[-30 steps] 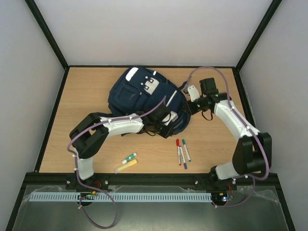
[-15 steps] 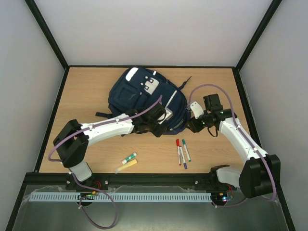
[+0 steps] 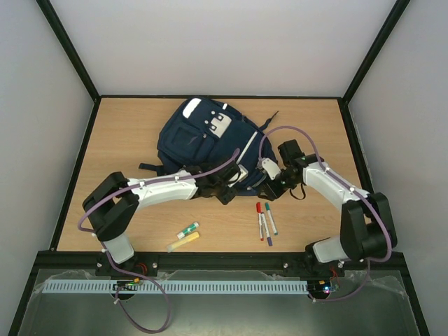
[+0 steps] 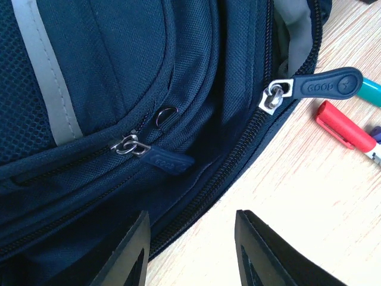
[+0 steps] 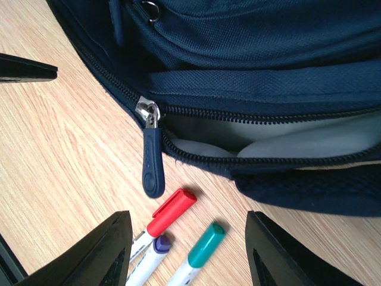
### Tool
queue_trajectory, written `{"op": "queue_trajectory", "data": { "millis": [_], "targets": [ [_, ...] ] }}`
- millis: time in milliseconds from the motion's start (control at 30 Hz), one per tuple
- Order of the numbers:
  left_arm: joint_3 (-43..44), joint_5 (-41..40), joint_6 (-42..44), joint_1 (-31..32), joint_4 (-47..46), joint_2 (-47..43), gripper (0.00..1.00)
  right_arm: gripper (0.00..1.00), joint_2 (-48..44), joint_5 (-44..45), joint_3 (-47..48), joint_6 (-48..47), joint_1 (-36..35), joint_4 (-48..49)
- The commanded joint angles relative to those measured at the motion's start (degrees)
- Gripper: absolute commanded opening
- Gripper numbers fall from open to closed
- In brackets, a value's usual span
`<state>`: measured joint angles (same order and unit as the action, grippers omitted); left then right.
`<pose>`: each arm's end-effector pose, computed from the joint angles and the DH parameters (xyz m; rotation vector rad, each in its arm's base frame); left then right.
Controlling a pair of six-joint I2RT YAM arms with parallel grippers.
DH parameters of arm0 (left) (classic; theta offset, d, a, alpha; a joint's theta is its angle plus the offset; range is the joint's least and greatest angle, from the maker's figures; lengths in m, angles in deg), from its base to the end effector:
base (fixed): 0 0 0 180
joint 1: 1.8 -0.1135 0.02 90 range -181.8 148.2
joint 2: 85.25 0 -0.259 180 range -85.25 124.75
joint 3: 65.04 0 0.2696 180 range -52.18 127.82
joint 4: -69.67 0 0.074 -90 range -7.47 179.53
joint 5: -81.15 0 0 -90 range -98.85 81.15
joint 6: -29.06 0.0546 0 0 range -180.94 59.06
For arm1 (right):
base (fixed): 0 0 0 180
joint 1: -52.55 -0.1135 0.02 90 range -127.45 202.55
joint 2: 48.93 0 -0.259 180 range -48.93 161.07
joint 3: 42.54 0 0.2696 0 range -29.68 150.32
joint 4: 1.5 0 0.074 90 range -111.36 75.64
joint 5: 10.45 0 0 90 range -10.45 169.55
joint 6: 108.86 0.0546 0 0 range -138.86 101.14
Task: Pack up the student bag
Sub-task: Zip the student bag at the center of the board.
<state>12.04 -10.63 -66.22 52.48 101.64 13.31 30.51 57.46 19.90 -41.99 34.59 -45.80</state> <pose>0.2267 -0.3124 0.1676 1.0441 2.3225 -0.3833 0.2697 0.1090 0.1800 -1.0289 2.3772 0.4746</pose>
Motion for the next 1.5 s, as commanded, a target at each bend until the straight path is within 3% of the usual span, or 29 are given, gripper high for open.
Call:
{"op": "queue_trajectory", "data": {
  "millis": [0, 367, 500, 833, 1067, 1233, 1467],
  "targets": [
    [-2.2, -0.6, 0.4, -0.6, -4.7, 0.7, 0.42, 0.53, 4.3, -3.3, 2.2, 0.9, -0.9, -2.2],
    [-6.7, 3.9, -2.9, -1.1, -11.6, 0.1, 0.42, 0.52, 10.3, -9.5, 5.4, 2.5, -2.2, -2.6],
    [-8.1, 4.5, -3.7, -1.2, -13.5, -0.4, 0.42, 0.47, 11.6, -9.6, 5.8, 3.4, -2.4, -2.1],
    [-10.1, 5.2, -4.6, -1.8, -16.1, -1.6, 0.41, 0.27, 12.5, -10.1, 6.2, 4.0, -3.0, -1.8],
    [-11.4, 3.9, -4.6, -2.0, -17.8, -2.2, 0.42, 0.02, 10.9, -7.7, 6.6, 3.8, -3.0, -3.1],
    [-16.0, 2.2, -2.2, -1.6, -24.2, -5.9, 0.48, 0.01, 6.7, -4.9, 9.1, 1.1, -2.7, -7.5],
    [-17.3, 1.8, 0.7, -1.6, -31.1, -7.8, 0.49, 0.01, 2.1, -5.0, 10.6, 0.1, -2.7, -9.7]
  ]
}}
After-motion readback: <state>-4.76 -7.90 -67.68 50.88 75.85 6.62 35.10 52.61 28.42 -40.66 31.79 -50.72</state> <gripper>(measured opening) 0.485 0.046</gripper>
